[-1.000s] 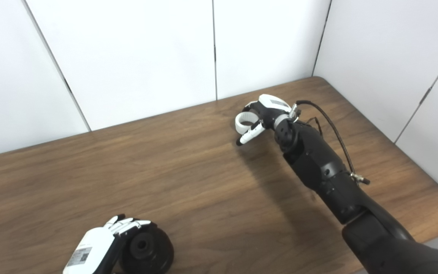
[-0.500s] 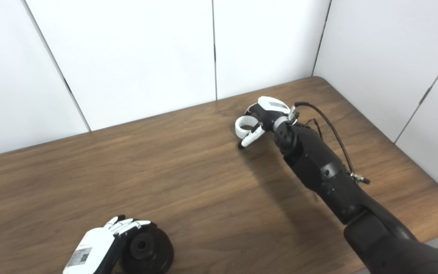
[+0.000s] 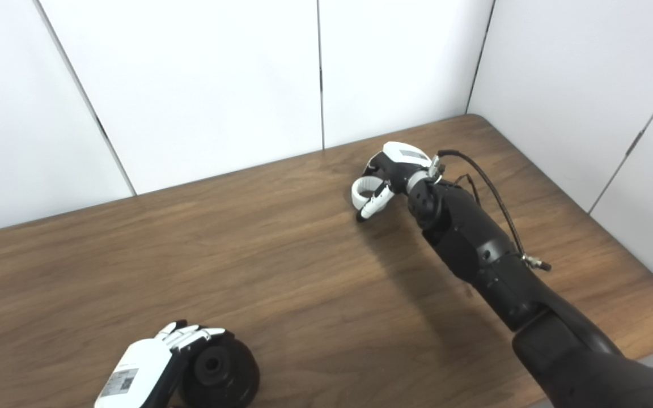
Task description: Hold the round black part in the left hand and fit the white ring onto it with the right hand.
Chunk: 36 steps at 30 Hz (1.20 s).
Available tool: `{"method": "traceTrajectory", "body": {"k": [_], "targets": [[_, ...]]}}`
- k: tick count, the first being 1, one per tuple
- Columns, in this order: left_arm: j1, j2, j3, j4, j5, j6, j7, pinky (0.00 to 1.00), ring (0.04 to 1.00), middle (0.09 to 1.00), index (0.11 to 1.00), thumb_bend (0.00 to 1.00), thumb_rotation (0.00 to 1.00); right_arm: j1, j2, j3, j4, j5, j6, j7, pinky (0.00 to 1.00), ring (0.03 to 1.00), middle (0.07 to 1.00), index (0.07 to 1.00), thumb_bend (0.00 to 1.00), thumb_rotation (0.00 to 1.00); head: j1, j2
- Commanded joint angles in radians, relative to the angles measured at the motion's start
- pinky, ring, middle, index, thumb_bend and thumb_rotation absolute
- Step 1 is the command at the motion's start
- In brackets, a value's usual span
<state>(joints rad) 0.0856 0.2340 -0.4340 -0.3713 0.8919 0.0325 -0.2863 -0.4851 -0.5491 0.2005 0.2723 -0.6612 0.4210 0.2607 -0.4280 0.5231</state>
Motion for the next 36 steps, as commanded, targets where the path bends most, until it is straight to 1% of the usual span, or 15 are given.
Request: {"method": "traceTrajectory", "body": {"k": [1, 4, 12, 17, 20, 22, 23, 26, 28, 30, 32, 35, 36], "targets": [[0.018, 0.016, -0.009, 0.015, 0.041, 0.022, -0.04, 0.94, 0.844, 0.748, 0.481, 0.52, 0.05, -0.04, -0.034, -0.016, -0.011, 0.004, -0.026, -0.028, 0.92, 0.906, 0.808, 0.488, 0.53, 0.14, 0.0, 0.0], [0.017, 0.016, -0.008, 0.014, 0.041, 0.022, -0.038, 0.94, 0.843, 0.747, 0.481, 0.52, 0.05, -0.039, -0.033, -0.015, -0.011, 0.009, -0.022, -0.024, 0.89, 0.872, 0.776, 0.484, 0.52, 0.13, 0.0, 0.0], [0.016, 0.015, -0.004, 0.013, 0.037, 0.024, -0.039, 0.95, 0.843, 0.747, 0.481, 0.52, 0.05, -0.033, -0.042, -0.01, -0.023, 0.008, -0.018, -0.014, 0.91, 0.878, 0.791, 0.484, 0.52, 0.13, -0.001, 0.005], [0.017, 0.01, -0.006, 0.001, 0.04, 0.035, -0.051, 0.95, 0.847, 0.749, 0.481, 0.52, 0.05, -0.025, -0.054, -0.011, -0.051, 0.008, -0.022, -0.01, 0.87, 0.86, 0.781, 0.484, 0.52, 0.13, 0.016, 0.023], [0.017, 0.01, -0.009, -0.008, 0.04, 0.042, -0.058, 0.94, 0.846, 0.749, 0.481, 0.52, 0.05, -0.007, -0.071, -0.012, -0.117, 0.014, -0.041, 0.005, 0.86, 0.869, 0.768, 0.483, 0.52, 0.13, 0.039, 0.042], [0.018, 0.006, -0.012, -0.02, 0.044, 0.059, -0.072, 0.94, 0.85, 0.752, 0.481, 0.52, 0.05, 0.01, -0.089, -0.005, -0.212, 0.015, -0.037, 0.047, 0.86, 0.877, 0.77, 0.483, 0.52, 0.13, 0.063, 0.06], [0.019, 0.004, -0.012, -0.024, 0.045, 0.064, -0.078, 0.95, 0.854, 0.757, 0.481, 0.52, 0.05, 0.016, -0.095, -0.003, -0.247, 0.014, -0.032, 0.064, 0.86, 0.885, 0.774, 0.483, 0.52, 0.13, 0.063, 0.06], [0.022, -0.001, -0.017, -0.036, 0.057, 0.075, -0.091, 0.94, 0.854, 0.759, 0.482, 0.52, 0.05, 0.033, -0.113, 0.004, -0.346, 0.013, -0.03, 0.108, 0.85, 0.889, 0.773, 0.483, 0.52, 0.13, 0.095, 0.081], [0.024, -0.006, -0.022, -0.047, 0.067, 0.09, -0.106, 0.94, 0.858, 0.763, 0.482, 0.52, 0.05, 0.045, -0.119, 0.006, -0.435, 0.021, -0.012, 0.154, 0.86, 0.895, 0.774, 0.483, 0.52, 0.13, 0.12, 0.101], [0.026, -0.01, -0.024, -0.055, 0.072, 0.101, -0.116, 0.95, 0.864, 0.768, 0.482, 0.52, 0.05, 0.057, -0.114, 0.009, -0.536, 0.025, 0.019, 0.207, 0.87, 0.899, 0.781, 0.483, 0.52, 0.13, 0.133, 0.113], [0.028, -0.015, -0.026, -0.058, 0.08, 0.105, -0.119, 0.96, 0.867, 0.77, 0.483, 0.52, 0.05, 0.066, -0.1, 0.003, -0.624, 0.021, 0.042, 0.264, 0.86, 0.899, 0.784, 0.483, 0.52, 0.13, 0.146, 0.128], [0.027, -0.022, -0.027, -0.059, 0.078, 0.104, -0.113, 0.95, 0.864, 0.764, 0.483, 0.52, 0.05, 0.077, -0.066, -0.003, -0.733, -0.006, 0.048, 0.357, 0.88, 0.914, 0.788, 0.483, 0.52, 0.13, 0.17, 0.152], [0.025, -0.025, -0.029, -0.061, 0.082, 0.105, -0.115, 0.95, 0.867, 0.764, 0.483, 0.52, 0.05, 0.081, -0.059, 0.001, -0.764, -0.008, 0.048, 0.381, 0.89, 0.917, 0.788, 0.483, 0.52, 0.13, 0.188, 0.169]]}}
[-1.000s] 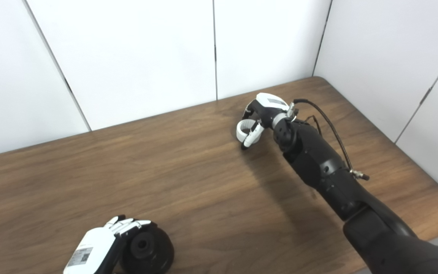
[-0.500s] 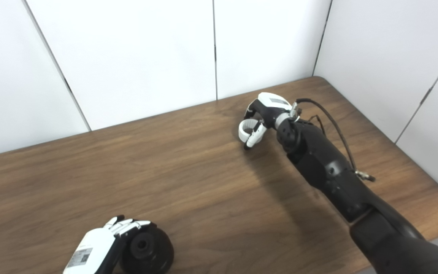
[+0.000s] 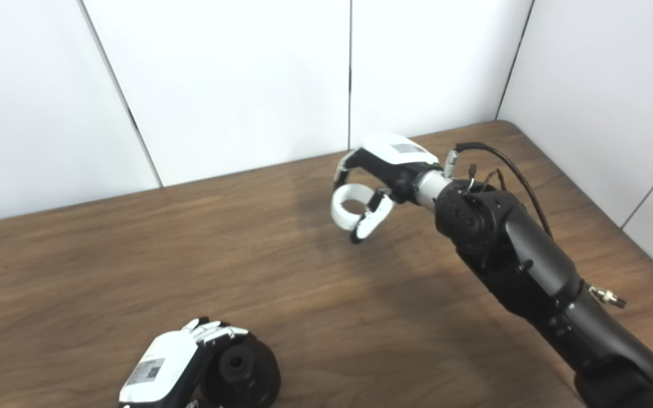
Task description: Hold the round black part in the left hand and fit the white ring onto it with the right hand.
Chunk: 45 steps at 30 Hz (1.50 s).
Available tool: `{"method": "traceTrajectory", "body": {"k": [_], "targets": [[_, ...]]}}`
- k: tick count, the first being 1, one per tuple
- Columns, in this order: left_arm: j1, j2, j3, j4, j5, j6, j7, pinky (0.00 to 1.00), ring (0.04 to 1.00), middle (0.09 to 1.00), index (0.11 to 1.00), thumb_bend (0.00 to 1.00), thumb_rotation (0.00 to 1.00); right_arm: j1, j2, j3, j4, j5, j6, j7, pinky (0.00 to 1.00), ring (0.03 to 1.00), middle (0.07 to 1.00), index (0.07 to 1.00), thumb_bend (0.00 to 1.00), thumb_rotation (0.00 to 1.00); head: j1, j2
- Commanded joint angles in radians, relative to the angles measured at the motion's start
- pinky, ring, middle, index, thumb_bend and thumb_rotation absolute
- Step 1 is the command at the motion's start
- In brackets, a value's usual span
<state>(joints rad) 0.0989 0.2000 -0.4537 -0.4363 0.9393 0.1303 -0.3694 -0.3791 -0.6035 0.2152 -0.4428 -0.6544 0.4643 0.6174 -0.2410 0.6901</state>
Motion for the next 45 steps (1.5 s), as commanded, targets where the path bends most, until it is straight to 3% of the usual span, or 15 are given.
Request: {"method": "traceTrajectory", "body": {"k": [1, 5, 10, 27, 36, 45], "targets": [[0.01, 0.006, -0.012, 0.001, 0.038, 0.011, -0.037, 0.95, 0.87, 0.766, 0.483, 0.52, 0.05, -0.023, 0.002, -0.009, -0.077, -0.015, 0.005, 0.043, 0.88, 0.92, 0.79, 0.483, 0.52, 0.13, 0.009, 0.006], [0.003, -0.012, -0.027, -0.012, 0.065, 0.033, -0.058, 0.96, 0.879, 0.775, 0.483, 0.52, 0.05, -0.007, 0.065, -0.038, -0.177, -0.037, 0.005, 0.163, 0.89, 0.935, 0.793, 0.483, 0.52, 0.14, 0.05, 0.042], [-0.006, -0.039, -0.036, -0.019, 0.094, 0.055, -0.091, 0.97, 0.887, 0.781, 0.483, 0.52, 0.05, 0.016, 0.098, -0.034, -0.25, -0.017, 0.005, 0.224, 0.92, 0.929, 0.781, 0.482, 0.52, 0.13, 0.086, 0.101], [-0.052, -0.082, -0.028, -0.032, 0.138, 0.086, -0.157, 0.99, 0.882, 0.772, 0.481, 0.53, 0.06, 0.041, 0.146, 0.051, -0.29, -0.009, -0.011, 0.23, 0.9, 0.907, 0.768, 0.481, 0.53, 0.14, 0.114, 0.245], [-0.065, -0.091, -0.026, -0.036, 0.14, 0.092, -0.174, 0.99, 0.873, 0.769, 0.481, 0.53, 0.06, 0.057, 0.172, 0.087, -0.29, -0.019, -0.001, 0.247, 0.9, 0.916, 0.774, 0.481, 0.53, 0.14, 0.127, 0.268], [-0.067, -0.099, -0.022, -0.033, 0.134, 0.097, -0.182, 1.0, 0.882, 0.774, 0.481, 0.53, 0.06, 0.095, 0.192, 0.133, -0.269, -0.032, -0.039, 0.219, 0.92, 0.935, 0.802, 0.482, 0.53, 0.14, 0.141, 0.268]]}}
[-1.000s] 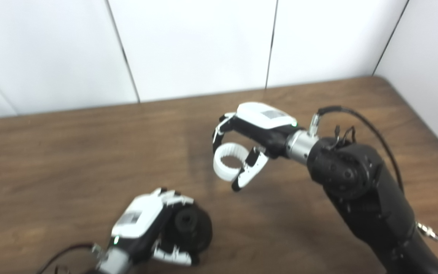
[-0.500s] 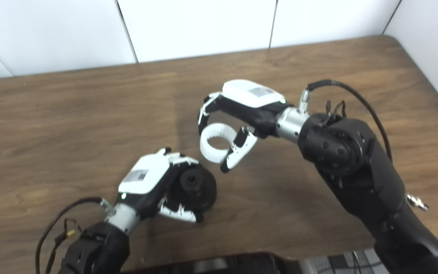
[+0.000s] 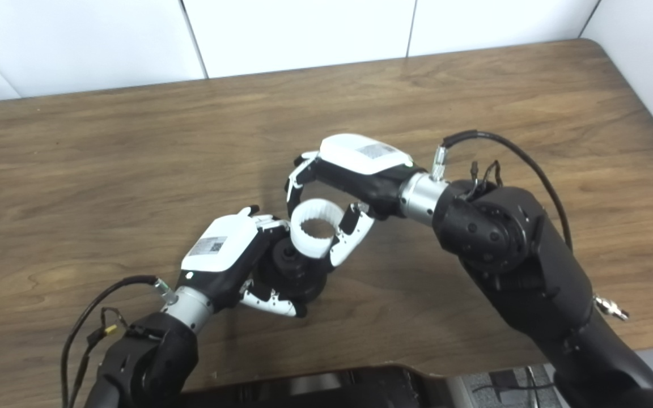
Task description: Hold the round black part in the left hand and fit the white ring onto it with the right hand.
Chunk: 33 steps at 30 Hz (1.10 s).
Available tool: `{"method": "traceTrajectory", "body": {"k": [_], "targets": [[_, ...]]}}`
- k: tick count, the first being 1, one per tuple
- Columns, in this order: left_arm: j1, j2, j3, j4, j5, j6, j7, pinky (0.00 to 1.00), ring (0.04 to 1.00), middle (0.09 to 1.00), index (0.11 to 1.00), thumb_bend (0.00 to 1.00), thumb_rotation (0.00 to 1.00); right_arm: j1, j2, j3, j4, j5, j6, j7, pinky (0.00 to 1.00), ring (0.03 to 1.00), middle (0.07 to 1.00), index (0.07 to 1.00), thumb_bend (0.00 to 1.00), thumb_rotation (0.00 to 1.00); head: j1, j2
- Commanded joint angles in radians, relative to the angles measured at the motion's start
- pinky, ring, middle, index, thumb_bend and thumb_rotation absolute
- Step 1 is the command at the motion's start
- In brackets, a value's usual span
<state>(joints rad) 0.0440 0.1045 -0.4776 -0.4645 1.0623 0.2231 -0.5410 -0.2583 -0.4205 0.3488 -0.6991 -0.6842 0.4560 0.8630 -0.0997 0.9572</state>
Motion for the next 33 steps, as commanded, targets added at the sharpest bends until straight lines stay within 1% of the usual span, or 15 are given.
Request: {"method": "traceTrajectory", "body": {"k": [1, 6, 9, 17, 20, 26, 33], "targets": [[-0.012, -0.004, 0.002, -0.006, 0.011, 0.004, -0.012, 1.0, 0.883, 0.774, 0.481, 0.53, 0.06, -0.022, 0.013, 0.004, -0.01, -0.003, -0.035, -0.03, 0.92, 0.936, 0.802, 0.482, 0.53, 0.14, 0.001, 0.001], [-0.013, -0.008, 0.002, -0.006, 0.01, 0.001, -0.011, 1.0, 0.878, 0.775, 0.481, 0.53, 0.06, 0.0, 0.031, 0.023, -0.002, -0.012, -0.06, -0.047, 0.92, 0.934, 0.798, 0.481, 0.53, 0.14, 0.011, 0.004], [-0.014, -0.012, 0.002, -0.007, 0.015, 0.004, -0.014, 1.0, 0.877, 0.774, 0.481, 0.53, 0.06, 0.012, 0.041, 0.035, -0.001, -0.022, -0.07, -0.044, 0.91, 0.934, 0.8, 0.481, 0.53, 0.14, 0.014, 0.005], [-0.016, -0.02, 0.001, -0.005, 0.019, 0.003, -0.014, 1.0, 0.878, 0.778, 0.481, 0.52, 0.05, 0.037, 0.062, 0.061, 0.011, -0.041, -0.085, -0.059, 0.94, 0.935, 0.804, 0.482, 0.53, 0.14, 0.019, 0.006], [-0.018, -0.02, -0.002, -0.005, 0.023, 0.001, -0.015, 1.0, 0.877, 0.778, 0.481, 0.53, 0.06, 0.045, 0.066, 0.066, 0.02, -0.044, -0.1, -0.072, 0.95, 0.933, 0.802, 0.482, 0.53, 0.13, 0.025, 0.006], [-0.016, -0.027, -0.001, -0.008, 0.03, 0.007, -0.017, 1.0, 0.879, 0.776, 0.481, 0.53, 0.06, 0.049, 0.07, 0.071, 0.032, -0.05, -0.102, -0.079, 0.96, 0.942, 0.809, 0.482, 0.52, 0.13, 0.03, 0.002], [-0.015, -0.032, 0.0, -0.013, 0.027, 0.008, -0.02, 1.0, 0.881, 0.778, 0.481, 0.53, 0.06, 0.056, 0.075, 0.075, 0.055, -0.059, -0.123, -0.106, 0.95, 0.939, 0.807, 0.482, 0.52, 0.13, 0.036, 0.002]]}}
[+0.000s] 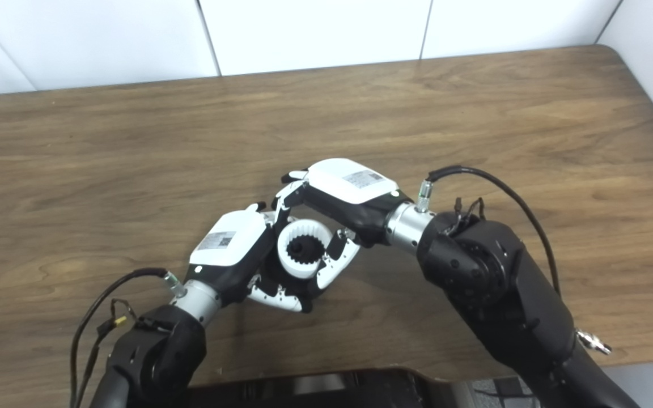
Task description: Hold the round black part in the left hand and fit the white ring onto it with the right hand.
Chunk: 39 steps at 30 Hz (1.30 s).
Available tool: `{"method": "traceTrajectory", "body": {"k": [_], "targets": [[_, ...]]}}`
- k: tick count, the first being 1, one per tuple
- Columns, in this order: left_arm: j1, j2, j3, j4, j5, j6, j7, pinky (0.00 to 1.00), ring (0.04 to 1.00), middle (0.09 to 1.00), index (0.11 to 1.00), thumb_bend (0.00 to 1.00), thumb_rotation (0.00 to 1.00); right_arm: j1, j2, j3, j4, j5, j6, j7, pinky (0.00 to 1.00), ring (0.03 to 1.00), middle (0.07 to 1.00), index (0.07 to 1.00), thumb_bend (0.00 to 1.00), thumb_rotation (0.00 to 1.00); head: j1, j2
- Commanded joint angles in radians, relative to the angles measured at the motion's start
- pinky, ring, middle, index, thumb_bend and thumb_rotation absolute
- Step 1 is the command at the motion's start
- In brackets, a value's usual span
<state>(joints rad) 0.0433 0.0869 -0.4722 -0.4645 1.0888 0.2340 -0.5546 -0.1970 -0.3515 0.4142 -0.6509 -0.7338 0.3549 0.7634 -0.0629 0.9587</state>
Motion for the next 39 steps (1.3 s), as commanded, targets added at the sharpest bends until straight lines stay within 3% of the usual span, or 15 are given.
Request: {"method": "traceTrajectory", "body": {"k": [1, 10, 14, 15, 16, 18, 20, 24, 39], "targets": [[-0.015, -0.015, -0.004, -0.012, -0.003, -0.003, -0.004, 1.0, 0.882, 0.778, 0.481, 0.52, 0.05, -0.004, 0.007, 0.01, 0.009, -0.01, -0.024, -0.008, 0.95, 0.941, 0.807, 0.482, 0.52, 0.13, -0.001, 0.002], [-0.007, -0.021, 0.009, -0.009, -0.019, -0.001, 0.011, 1.0, 0.875, 0.771, 0.483, 0.53, 0.06, 0.0, 0.006, 0.011, 0.026, -0.007, -0.05, -0.03, 0.94, 0.942, 0.805, 0.482, 0.52, 0.13, -0.004, 0.002], [-0.02, -0.012, 0.0, -0.013, 0.019, 0.003, -0.026, 0.98, 0.862, 0.76, 0.492, 0.52, 0.08, 0.003, 0.01, 0.007, 0.026, -0.006, -0.044, -0.03, 0.94, 0.946, 0.805, 0.482, 0.52, 0.13, -0.004, 0.0], [-0.024, -0.011, -0.002, -0.015, 0.033, 0.007, -0.04, 0.97, 0.857, 0.759, 0.552, 0.73, 0.16, 0.002, 0.011, 0.007, 0.025, -0.007, -0.042, -0.028, 0.94, 0.948, 0.806, 0.482, 0.52, 0.13, -0.004, -0.001], [-0.027, -0.011, -0.004, -0.017, 0.05, 0.011, -0.053, 0.96, 0.857, 0.762, 0.595, 0.84, 0.21, 0.001, 0.013, 0.007, 0.022, -0.008, -0.039, -0.026, 0.94, 0.949, 0.806, 0.482, 0.52, 0.13, -0.004, -0.002], [-0.033, -0.013, -0.008, -0.025, 0.087, 0.025, -0.095, 0.95, 0.85, 0.768, 0.673, 0.95, 0.26, -0.001, 0.015, 0.005, 0.018, -0.008, -0.033, -0.023, 0.94, 0.946, 0.807, 0.482, 0.53, 0.13, -0.005, -0.002], [-0.036, -0.02, -0.007, -0.032, 0.115, 0.04, -0.129, 0.94, 0.851, 0.791, 0.751, 0.99, 0.29, -0.002, 0.017, 0.003, 0.015, -0.005, -0.031, -0.023, 0.93, 0.946, 0.808, 0.482, 0.52, 0.13, -0.006, -0.001], [-0.028, -0.043, 0.01, -0.039, 0.149, 0.058, -0.151, 0.88, 0.832, 0.807, 0.832, 1.0, 0.29, -0.004, 0.017, 0.0, 0.012, -0.002, -0.029, -0.022, 0.93, 0.944, 0.808, 0.482, 0.52, 0.13, -0.005, -0.001], [-0.023, -0.085, 0.075, -0.04, 0.164, 0.076, -0.182, 0.83, 0.821, 0.828, 0.878, 1.0, 0.31, -0.006, 0.022, -0.003, 0.008, -0.003, -0.019, -0.026, 0.92, 0.943, 0.804, 0.482, 0.52, 0.13, 0.0, -0.003]]}}
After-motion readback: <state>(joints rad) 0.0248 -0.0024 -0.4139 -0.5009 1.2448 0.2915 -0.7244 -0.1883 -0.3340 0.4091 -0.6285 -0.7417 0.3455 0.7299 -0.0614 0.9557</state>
